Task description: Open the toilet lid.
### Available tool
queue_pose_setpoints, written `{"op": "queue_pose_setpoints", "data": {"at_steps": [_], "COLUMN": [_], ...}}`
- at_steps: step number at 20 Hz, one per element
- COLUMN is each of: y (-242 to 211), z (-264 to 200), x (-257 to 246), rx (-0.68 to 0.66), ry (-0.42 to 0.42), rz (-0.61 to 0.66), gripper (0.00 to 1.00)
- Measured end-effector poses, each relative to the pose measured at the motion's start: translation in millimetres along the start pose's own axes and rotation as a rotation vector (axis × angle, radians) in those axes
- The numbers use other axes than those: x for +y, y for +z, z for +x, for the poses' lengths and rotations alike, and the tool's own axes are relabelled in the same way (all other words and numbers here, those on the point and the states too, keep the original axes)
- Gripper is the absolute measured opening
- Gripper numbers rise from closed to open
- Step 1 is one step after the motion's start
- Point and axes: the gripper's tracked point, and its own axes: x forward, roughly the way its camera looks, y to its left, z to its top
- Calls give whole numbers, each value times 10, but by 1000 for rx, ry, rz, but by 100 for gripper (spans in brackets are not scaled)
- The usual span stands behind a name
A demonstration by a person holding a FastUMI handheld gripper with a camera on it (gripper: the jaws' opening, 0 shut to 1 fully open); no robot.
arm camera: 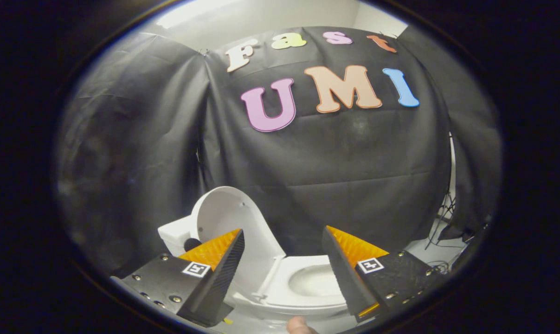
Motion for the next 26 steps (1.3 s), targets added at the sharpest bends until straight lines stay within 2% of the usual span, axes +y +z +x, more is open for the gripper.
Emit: {"op": "queue_pose_setpoints", "data": {"at_steps": [8,10,20,26], "y": [-146,-98,-79,-138], "z": [-392,-496,-735,-739], "x": [-594,-855,-1950,-2074], "rx": [23,2,-24,-16], "ry": [-65,-123,-243,-255], "rz": [-112,-127,-20,27], "gripper": [99,99,99,100]}}
